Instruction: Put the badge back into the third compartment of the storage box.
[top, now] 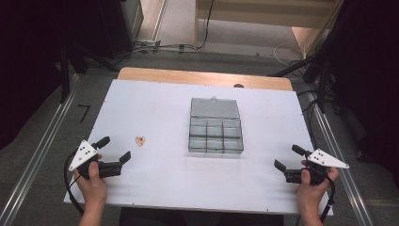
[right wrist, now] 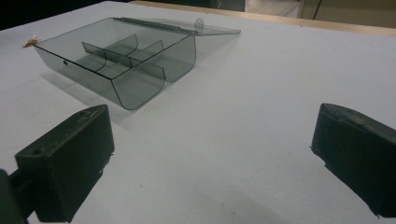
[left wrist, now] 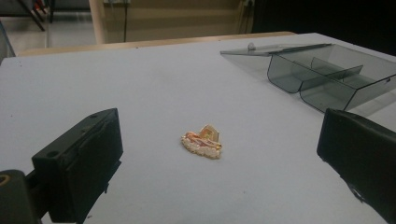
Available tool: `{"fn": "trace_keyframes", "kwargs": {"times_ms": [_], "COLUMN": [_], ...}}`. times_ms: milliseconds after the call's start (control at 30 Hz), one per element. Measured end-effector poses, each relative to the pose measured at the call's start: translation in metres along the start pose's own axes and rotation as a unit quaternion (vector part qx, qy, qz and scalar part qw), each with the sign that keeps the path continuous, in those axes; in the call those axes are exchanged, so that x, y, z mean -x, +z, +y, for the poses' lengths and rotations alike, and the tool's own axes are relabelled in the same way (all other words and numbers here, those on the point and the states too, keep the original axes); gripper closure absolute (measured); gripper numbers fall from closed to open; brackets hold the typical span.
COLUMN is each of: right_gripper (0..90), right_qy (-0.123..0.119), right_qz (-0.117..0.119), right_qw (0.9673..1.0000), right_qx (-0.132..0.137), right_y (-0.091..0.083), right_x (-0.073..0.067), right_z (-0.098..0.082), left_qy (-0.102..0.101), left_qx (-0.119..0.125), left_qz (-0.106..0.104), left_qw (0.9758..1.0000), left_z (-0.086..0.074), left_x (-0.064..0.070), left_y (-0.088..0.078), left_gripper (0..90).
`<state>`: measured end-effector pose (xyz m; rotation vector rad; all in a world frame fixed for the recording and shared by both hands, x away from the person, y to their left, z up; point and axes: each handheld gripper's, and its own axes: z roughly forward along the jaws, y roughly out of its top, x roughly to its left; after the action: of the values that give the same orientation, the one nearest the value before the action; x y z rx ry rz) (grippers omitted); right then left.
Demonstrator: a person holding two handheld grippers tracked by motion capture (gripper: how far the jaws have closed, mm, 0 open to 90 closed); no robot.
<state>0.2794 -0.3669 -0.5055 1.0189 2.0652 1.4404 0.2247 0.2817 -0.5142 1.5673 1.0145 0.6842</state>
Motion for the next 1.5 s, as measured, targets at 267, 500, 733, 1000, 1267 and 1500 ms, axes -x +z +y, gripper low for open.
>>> {"fn": "trace_keyframes", "kwargs": {"times_ms": [267,500,733,1000,1267,1500], "right_gripper": [0.0,0.0,0.0,0.0,0.0,0.0], "right_qy": [0.0,-0.004,-0.003,-0.005,-0.006,-0.005], "right_qz": [0.002,0.003,0.002,0.005,0.007,0.01], "right_qw": [1.0,1.0,0.9999,0.9999,0.9999,0.9998], "right_qx": [-0.002,-0.007,-0.01,-0.01,-0.013,-0.016], "right_y": [0.001,0.002,0.002,0.003,0.004,0.005], "right_x": [0.0,-0.001,-0.002,-0.002,-0.002,-0.002], "right_z": [0.0,0.0,0.0,0.0,0.0,0.0], "left_qy": [-0.024,-0.026,-0.013,-0.023,-0.022,-0.017], "left_qx": [-0.002,-0.023,-0.038,-0.065,-0.104,-0.147], "left_qz": [0.005,0.003,-0.005,-0.01,-0.015,-0.011], "left_qw": [0.9997,0.9994,0.9992,0.9976,0.9942,0.989], "left_z": [0.003,0.011,0.028,0.045,0.065,0.075], "left_x": [-0.006,-0.005,0.0,0.0,-0.002,-0.006], "left_y": [0.001,0.004,0.008,0.017,0.032,0.049], "left_gripper": [0.5,0.5,0.5,0.5,0.5,0.5]}}
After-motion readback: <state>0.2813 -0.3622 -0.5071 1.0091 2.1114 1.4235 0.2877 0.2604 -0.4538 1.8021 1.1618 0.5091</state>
